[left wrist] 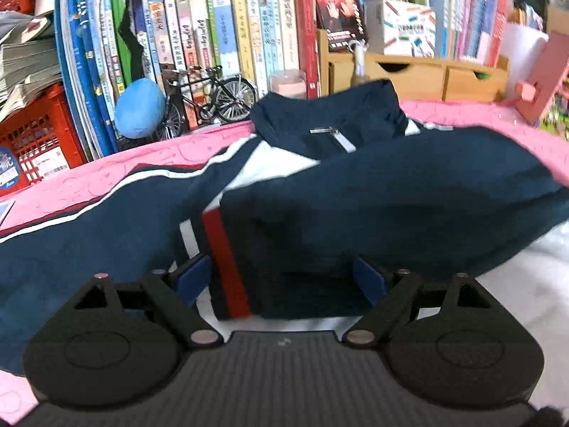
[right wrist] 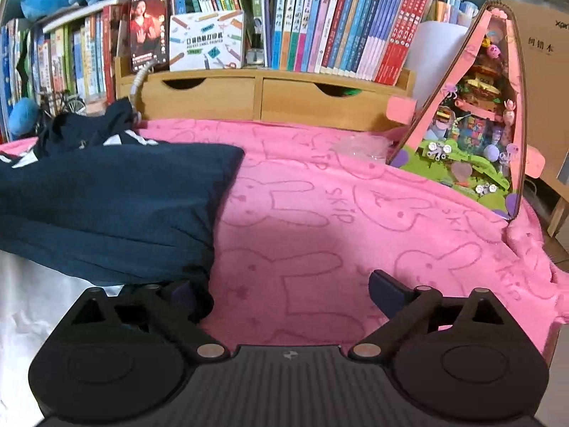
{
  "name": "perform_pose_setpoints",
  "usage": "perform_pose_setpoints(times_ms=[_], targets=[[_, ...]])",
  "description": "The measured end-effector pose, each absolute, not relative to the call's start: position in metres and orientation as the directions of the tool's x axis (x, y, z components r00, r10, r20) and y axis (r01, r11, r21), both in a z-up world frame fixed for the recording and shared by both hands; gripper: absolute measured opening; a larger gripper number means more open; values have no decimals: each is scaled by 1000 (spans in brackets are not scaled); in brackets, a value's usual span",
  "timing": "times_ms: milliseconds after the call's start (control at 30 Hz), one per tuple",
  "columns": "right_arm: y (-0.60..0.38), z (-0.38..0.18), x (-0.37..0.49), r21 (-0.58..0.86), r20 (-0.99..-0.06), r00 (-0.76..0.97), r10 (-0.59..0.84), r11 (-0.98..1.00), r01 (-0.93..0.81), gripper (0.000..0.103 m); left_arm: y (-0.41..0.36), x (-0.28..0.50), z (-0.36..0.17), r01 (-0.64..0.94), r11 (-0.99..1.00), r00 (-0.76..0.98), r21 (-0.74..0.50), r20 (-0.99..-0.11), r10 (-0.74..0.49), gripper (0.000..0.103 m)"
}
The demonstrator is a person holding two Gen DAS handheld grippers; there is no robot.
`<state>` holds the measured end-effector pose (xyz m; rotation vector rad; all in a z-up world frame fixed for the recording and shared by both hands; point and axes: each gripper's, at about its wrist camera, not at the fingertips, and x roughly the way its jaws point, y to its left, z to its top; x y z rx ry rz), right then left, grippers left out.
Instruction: Fold clothes
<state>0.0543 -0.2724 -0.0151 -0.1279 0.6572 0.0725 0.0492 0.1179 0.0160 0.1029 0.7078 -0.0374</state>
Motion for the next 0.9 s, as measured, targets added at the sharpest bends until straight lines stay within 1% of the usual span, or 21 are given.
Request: perform_pose_setpoints(times_ms=[100, 167, 200, 267, 333, 433, 500, 567, 733, 833, 867, 900], targets=[[-265, -12, 50, -161, -605, 796, 6, 979, -129, 97, 120, 42, 9, 92, 991, 770, 97, -638, -9, 96], [-260, -3, 40, -166, -630, 775, 45, 967, -192, 98, 123, 39, 3, 103, 991, 780, 82, -625, -30, 100], [-259, 3, 34, -149, -642, 762, 84, 961, -232, 98, 123, 40, 3, 109, 991, 777, 72, -628, -39, 102], [-258, 19, 17, -91, -638, 747, 187, 945, -314, 98, 123, 42, 2, 118, 991, 772, 55, -633, -57, 103], [-255, 38, 2, -27, -602, 748, 279, 929, -368, 98, 121, 43, 1, 121, 991, 772, 59, -633, -56, 103], [-232, 59, 5, 75, -530, 777, 339, 932, -355, 97, 122, 43, 1, 122, 991, 772, 49, -632, -63, 103], [-201, 62, 25, 124, -513, 780, 359, 930, -347, 95, 123, 43, 1, 122, 992, 773, 44, -631, -67, 103], [-157, 52, 55, 130, -528, 762, 374, 923, -363, 93, 128, 42, 1, 122, 993, 777, 10, -623, -89, 103], [-52, 9, 113, 145, -610, 680, 406, 901, -408, 92, 140, 40, 3, 124, 990, 785, -74, -602, -143, 103], [-22, -11, 130, 50, -647, 678, 349, 907, -419, 96, 139, 41, 3, 123, 990, 785, -68, -604, -139, 103], [-26, -12, 131, 27, -644, 689, 333, 910, -414, 101, 138, 41, 3, 123, 990, 784, -62, -606, -136, 103], [-30, -13, 133, 4, -639, 700, 317, 912, -409, 103, 138, 42, 2, 123, 991, 784, -60, -606, -135, 103]])
